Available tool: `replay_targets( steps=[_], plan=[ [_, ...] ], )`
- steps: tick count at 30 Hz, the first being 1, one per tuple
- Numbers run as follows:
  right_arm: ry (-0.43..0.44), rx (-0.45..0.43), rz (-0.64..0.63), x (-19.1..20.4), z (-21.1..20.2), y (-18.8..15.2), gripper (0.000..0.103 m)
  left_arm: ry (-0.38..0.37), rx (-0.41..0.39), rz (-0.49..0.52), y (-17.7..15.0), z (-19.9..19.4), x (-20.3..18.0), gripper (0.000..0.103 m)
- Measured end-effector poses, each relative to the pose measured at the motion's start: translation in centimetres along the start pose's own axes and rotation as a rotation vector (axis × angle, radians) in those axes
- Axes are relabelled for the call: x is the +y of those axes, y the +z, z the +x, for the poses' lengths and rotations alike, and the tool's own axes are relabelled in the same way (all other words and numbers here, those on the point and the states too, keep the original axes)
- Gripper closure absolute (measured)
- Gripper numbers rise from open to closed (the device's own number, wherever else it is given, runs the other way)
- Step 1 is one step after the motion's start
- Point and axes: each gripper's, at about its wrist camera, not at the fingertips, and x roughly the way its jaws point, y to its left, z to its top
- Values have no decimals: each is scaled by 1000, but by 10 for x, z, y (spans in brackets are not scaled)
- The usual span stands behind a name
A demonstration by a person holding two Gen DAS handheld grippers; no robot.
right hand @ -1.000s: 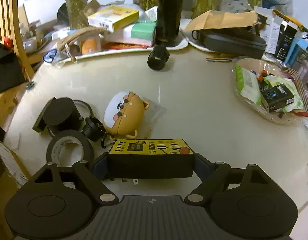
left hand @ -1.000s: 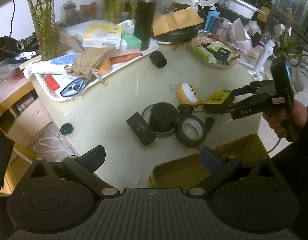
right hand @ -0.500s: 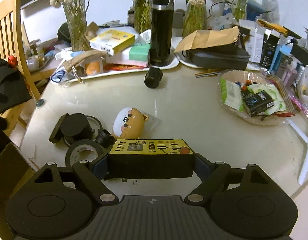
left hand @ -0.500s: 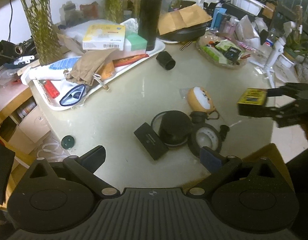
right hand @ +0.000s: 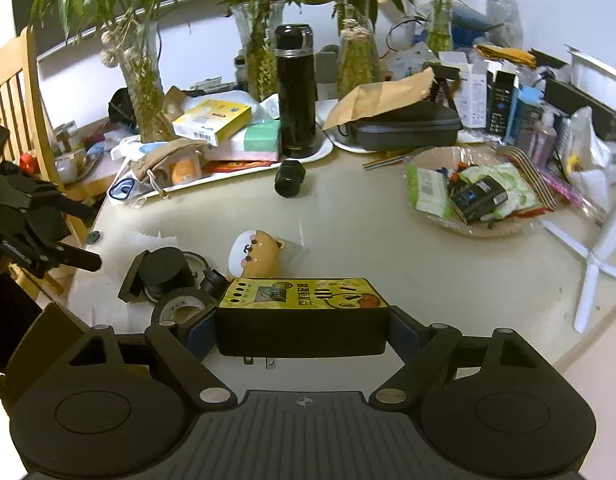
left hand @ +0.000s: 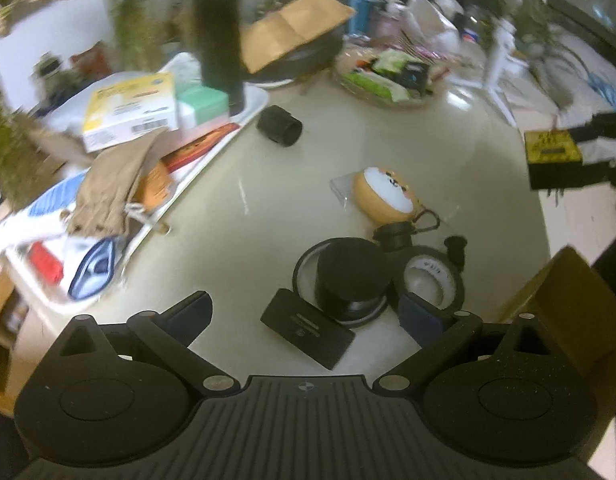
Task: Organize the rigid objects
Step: 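Lift the yellow box with the right tool while the left tool grasps the flat black case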
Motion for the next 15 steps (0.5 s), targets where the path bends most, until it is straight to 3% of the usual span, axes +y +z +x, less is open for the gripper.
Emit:
replay_targets(
  steps=[15],
  plan=[
    [4, 1, 44, -11, -8, -14, 15, -163, 84, 347, -1, 46, 2, 1]
  ],
)
